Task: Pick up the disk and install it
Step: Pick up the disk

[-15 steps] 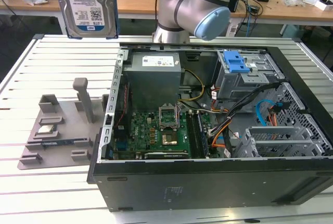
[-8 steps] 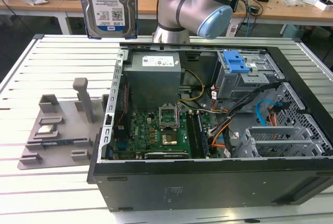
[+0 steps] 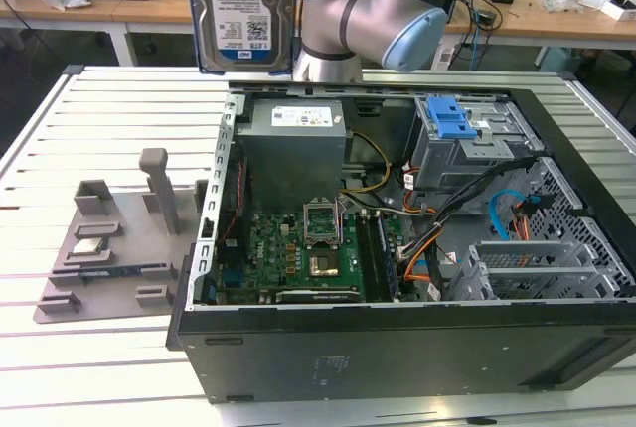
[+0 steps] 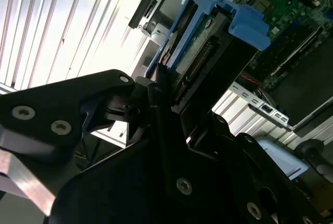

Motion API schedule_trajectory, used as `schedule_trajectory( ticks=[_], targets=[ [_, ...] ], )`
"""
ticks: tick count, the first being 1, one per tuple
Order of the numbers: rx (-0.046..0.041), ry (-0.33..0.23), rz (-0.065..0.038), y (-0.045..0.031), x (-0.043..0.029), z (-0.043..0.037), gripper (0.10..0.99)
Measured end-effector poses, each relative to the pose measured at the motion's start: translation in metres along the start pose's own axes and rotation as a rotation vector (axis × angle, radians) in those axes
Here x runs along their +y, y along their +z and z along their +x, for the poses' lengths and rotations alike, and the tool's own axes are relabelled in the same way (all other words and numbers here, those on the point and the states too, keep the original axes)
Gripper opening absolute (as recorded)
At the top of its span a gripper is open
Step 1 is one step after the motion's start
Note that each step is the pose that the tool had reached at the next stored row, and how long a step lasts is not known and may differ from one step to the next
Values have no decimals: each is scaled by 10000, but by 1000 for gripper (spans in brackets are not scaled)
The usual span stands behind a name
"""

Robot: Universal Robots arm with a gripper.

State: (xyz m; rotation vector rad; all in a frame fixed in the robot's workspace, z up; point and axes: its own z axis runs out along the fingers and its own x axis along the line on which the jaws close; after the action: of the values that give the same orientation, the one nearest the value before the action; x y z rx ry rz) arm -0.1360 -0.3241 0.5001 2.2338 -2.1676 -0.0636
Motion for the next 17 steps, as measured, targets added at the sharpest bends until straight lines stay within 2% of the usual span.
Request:
schedule_trajectory(
  ticks=[2,6,8,12,17],
  targets=[
    [-1,1,1,-4,-91,3,361],
    [0,-1,0,-9,-186,6,361],
    [1,-1,0,-14,-286,8,361],
    [-1,0,0,-18,-378,11,361],
    [0,1,1,-30,-608,18,361]
  ],
)
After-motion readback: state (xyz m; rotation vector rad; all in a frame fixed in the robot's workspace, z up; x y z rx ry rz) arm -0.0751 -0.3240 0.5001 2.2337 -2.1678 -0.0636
